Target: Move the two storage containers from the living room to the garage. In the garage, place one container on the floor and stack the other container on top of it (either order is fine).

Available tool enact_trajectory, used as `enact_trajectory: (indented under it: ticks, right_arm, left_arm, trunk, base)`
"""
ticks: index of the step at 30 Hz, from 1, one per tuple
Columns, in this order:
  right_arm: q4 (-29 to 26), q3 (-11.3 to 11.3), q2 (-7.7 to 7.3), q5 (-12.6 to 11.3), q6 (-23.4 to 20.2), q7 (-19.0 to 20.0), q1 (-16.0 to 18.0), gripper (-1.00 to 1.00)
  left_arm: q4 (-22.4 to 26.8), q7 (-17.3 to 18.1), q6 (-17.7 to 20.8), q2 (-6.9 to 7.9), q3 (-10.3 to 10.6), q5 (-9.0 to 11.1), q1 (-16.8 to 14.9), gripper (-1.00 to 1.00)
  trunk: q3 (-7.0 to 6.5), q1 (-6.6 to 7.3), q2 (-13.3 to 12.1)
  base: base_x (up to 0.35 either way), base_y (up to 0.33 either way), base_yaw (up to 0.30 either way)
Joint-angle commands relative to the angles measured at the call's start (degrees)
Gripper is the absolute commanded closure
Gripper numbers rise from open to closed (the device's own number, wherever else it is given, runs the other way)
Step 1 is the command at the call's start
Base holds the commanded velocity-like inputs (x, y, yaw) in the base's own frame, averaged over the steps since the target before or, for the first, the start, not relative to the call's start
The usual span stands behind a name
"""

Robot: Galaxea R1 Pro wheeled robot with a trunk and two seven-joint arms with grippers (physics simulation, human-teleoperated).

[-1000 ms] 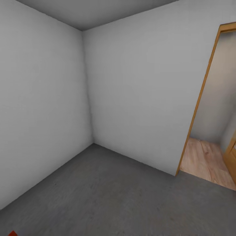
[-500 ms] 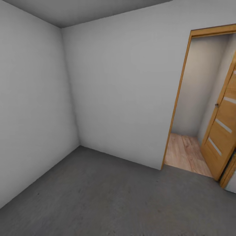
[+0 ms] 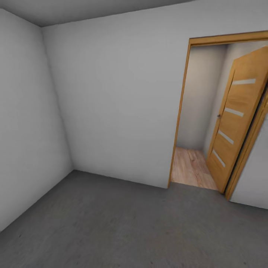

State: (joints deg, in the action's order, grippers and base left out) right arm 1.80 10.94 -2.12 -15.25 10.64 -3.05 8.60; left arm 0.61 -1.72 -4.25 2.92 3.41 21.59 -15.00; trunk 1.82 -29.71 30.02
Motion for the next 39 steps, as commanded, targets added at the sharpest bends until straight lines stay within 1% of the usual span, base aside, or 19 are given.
enact_trajectory:
  ticks: [1,8,34,38,39]
  right_arm:
    - [0.20,0.48,0.05,-0.48,0.33,0.11,0.10,-1.00]
    - [0.19,0.48,0.08,-0.48,0.35,0.64,0.10,-1.00]
    - [0.14,0.48,0.03,-0.48,0.35,0.76,0.10,-1.00]
    - [0.14,0.48,0.01,-0.48,0.29,0.76,0.10,-1.00]
    - [0.14,0.50,0.01,-0.48,0.28,0.76,0.10,-1.00]
  left_arm:
    - [0.00,-0.13,-0.14,0.02,0.35,0.32,-0.03,-1.00]
    - [0.00,-0.14,-0.14,0.05,0.37,0.31,-0.03,-1.00]
    - [0.00,-0.11,-0.14,0.05,0.35,0.36,-0.03,-1.00]
    - [0.00,0.20,-0.12,-0.45,0.00,0.60,-0.03,-1.00]
    - [0.00,0.24,-0.12,-0.98,-0.01,0.62,-0.03,-1.00]
  trunk:
    - [0.12,-0.03,0.11]
    - [0.12,-0.03,0.11]
    - [0.12,-0.03,0.11]
    - [0.12,-0.03,0.11]
    - [0.12,-0.03,0.11]
  base:
    - [0.000,0.000,-0.300]
    - [0.000,0.000,-0.300]
    - [0.000,0.000,-0.300]
    - [0.000,0.000,-0.300]
    - [0.000,0.000,-0.300]
